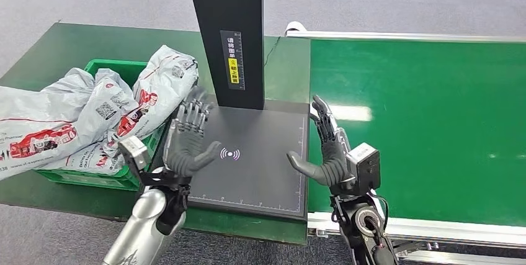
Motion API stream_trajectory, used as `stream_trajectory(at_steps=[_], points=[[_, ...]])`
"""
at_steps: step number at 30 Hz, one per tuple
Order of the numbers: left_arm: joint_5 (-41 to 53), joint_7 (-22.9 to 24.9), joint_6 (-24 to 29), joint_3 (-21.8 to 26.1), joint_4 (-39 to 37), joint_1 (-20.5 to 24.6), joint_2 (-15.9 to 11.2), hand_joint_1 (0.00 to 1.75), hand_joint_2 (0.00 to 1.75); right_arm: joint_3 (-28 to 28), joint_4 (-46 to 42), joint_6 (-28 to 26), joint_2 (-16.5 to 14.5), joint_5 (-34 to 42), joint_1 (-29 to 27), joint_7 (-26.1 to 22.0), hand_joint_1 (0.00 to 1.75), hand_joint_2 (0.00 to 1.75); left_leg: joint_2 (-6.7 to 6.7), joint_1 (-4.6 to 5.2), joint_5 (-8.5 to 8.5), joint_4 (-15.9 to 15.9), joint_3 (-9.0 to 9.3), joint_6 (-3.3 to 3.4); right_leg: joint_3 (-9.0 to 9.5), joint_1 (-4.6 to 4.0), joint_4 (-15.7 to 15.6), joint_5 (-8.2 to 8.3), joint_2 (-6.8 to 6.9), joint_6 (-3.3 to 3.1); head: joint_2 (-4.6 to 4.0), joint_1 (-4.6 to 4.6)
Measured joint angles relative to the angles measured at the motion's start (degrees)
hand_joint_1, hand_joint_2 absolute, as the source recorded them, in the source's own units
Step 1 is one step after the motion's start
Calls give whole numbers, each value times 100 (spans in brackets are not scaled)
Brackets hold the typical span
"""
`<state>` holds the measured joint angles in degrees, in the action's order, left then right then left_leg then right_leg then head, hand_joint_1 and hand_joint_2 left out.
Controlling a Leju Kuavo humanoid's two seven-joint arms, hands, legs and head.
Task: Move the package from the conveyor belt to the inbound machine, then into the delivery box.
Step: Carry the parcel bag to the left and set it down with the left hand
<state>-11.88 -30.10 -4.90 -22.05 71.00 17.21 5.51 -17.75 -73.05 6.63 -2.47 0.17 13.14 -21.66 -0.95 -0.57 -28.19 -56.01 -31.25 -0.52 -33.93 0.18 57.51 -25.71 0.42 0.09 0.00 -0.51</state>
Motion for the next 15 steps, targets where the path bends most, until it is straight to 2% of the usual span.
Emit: stream_trajectory(at_steps=[4, 9, 15], points=[[-145, 168, -319, -32, -617, 85, 163, 0, 175, -31, 81, -100, 0, -19, -29, 5, 0, 175, -3, 0, 0, 1, -3, 0, -2, 0, 0, 0, 0, 0, 0, 0], [-186, 608, -506, -32, -1142, 100, 184, 0, 175, -24, 151, -253, -22, 21, -104, 219, 0, 175, -3, 0, 0, 1, -4, 0, -2, 0, 0, -1, -1, 0, 0, 1], [22, 551, -388, 87, -1253, -111, 162, 0, 175, 71, 196, -416, -33, 31, -350, 346, 0, 175, -2, 0, -1, 1, -7, 0, -3, 0, 0, -1, 0, 0, 0, -1]])
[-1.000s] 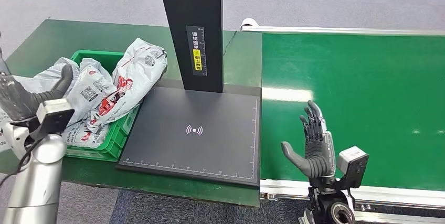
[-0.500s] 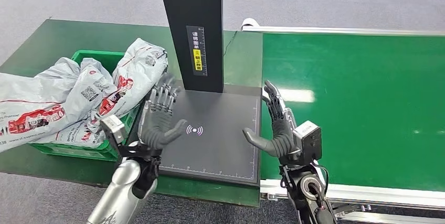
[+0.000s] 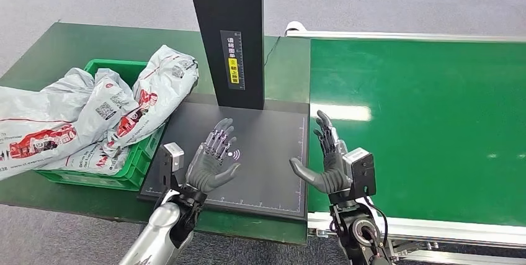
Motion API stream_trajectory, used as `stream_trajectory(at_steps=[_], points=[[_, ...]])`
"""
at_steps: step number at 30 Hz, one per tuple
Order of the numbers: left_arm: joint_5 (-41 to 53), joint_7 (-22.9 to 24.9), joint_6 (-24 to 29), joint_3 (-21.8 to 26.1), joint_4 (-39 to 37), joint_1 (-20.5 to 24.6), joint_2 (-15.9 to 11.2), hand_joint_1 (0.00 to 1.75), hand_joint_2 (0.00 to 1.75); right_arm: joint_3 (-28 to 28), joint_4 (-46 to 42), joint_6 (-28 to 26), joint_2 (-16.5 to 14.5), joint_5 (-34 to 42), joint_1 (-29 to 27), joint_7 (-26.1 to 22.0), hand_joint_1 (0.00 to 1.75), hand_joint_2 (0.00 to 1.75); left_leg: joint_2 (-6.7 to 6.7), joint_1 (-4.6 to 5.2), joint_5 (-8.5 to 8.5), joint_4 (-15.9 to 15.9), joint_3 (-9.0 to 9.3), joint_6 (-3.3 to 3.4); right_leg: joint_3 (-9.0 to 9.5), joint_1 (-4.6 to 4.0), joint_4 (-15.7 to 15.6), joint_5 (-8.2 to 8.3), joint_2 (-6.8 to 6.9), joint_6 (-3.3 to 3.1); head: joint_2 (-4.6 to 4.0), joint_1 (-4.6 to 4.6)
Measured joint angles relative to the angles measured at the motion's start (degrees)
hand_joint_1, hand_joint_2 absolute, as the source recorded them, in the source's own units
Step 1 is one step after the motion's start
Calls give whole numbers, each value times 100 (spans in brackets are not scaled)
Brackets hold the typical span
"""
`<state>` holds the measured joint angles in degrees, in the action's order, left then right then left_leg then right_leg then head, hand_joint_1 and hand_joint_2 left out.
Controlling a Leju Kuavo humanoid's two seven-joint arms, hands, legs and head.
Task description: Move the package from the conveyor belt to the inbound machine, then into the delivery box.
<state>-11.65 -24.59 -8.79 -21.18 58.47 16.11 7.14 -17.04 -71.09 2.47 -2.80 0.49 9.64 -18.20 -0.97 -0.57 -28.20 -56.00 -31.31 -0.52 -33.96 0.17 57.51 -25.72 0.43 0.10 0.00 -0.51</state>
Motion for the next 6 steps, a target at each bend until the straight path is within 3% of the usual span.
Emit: stream_trajectory(at_steps=[6], points=[[168, -117, 133, 178, 159, -185, -9, 0, 175, 64, -51, 46, 0, -44, -226, 20, 0, 175, 1, 0, -1, 0, -1, 0, 0, 0, 0, -1, 0, 0, 0, 1]])
